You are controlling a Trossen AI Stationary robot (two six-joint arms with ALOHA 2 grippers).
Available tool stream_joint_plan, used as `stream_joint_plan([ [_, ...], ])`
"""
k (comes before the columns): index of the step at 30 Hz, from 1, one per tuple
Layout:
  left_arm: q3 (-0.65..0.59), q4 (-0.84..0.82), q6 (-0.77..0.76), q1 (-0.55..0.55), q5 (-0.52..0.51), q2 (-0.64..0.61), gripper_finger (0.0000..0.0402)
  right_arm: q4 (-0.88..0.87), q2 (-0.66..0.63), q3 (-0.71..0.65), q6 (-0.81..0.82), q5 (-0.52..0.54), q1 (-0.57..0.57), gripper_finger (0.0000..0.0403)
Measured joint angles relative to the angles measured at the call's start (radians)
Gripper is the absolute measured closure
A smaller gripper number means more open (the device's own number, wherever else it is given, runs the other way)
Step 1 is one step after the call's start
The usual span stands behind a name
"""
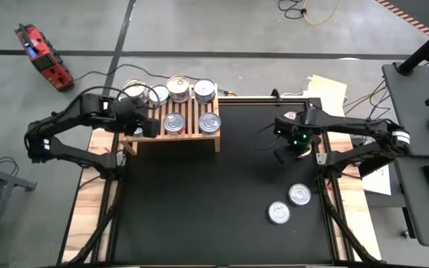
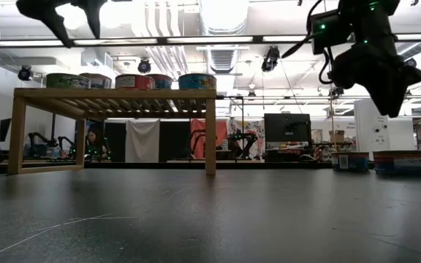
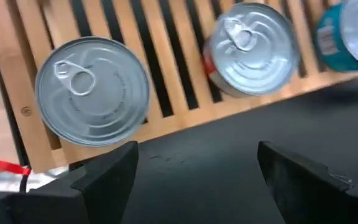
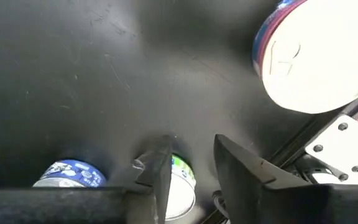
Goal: Stack canned seafood by type on shelf
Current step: Put the green tuna can on the shelf
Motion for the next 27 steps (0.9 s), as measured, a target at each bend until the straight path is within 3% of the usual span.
stream_joint_plan([
  [5, 0.063, 0.008, 0.01, -0.058, -0.065, -0.002, 0.0087, -0.003, -0.037, -0.006, 0.038, 0.136, 0.002, 0.0329],
  [8, 0.117, 0.045, 0.045, -0.102, -0.127, 0.004, 0.0092, -0.003, -0.059, -0.006, 0.043, 0.146, 0.002, 0.035],
  [14, 0.225, 0.061, 0.092, -0.148, -0.247, 0.045, 0.0118, -0.005, -0.122, -0.006, 0.075, 0.074, 0.018, 0.0388],
  [18, 0.268, 0.059, 0.138, -0.148, -0.284, 0.078, 0.0146, -0.005, -0.175, -0.006, 0.136, 0.026, 0.062, 0.0393],
  [27, 0.288, 0.054, 0.166, -0.148, -0.285, 0.135, 0.0189, 0.02, -0.243, -0.006, 0.319, -0.046, 0.282, 0.0394],
])
